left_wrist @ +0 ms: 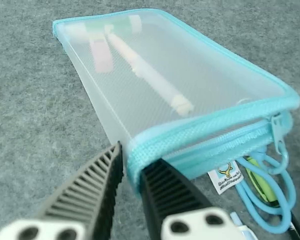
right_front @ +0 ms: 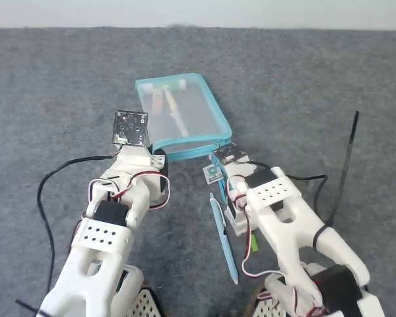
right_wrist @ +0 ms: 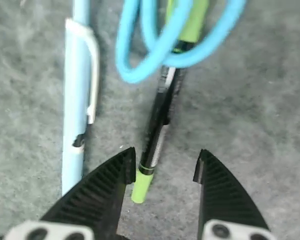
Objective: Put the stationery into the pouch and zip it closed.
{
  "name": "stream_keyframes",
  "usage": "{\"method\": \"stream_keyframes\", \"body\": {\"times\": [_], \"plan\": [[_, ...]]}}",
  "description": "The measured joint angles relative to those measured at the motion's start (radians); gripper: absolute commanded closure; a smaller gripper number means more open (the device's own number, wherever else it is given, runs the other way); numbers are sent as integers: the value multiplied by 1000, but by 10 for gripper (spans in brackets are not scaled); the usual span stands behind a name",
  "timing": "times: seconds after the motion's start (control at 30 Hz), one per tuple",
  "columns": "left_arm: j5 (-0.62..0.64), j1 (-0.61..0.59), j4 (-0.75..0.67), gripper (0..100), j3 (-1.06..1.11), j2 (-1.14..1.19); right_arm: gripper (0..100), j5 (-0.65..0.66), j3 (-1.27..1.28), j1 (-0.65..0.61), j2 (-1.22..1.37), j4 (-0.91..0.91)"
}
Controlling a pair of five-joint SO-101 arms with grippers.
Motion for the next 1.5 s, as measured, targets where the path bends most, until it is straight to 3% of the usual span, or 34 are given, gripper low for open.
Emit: {"method": "stream_keyframes", "body": {"times": [0.17,0.3,0.47,0.67,0.87,1.0,1.1,1.23,1.37,1.5], "plan": [[0,0,0,989,0,0,817,0,18,-9,66,-28],[0,0,0,989,0,0,995,-2,11,-14,115,-49],[0,0,0,989,0,0,988,21,6,-3,126,-83],[0,0,0,989,0,0,993,201,2,117,132,-78],[0,0,0,989,0,0,993,321,-180,367,115,132],[0,0,0,989,0,0,993,390,-316,394,-28,318],[2,0,-15,989,0,0,993,422,-402,362,-160,450],[2,0,-23,989,0,0,993,428,-502,213,-264,580],[2,0,-23,989,0,0,993,404,-563,21,-245,601],[0,0,-23,989,6,0,993,347,-664,-44,-104,601]]}}
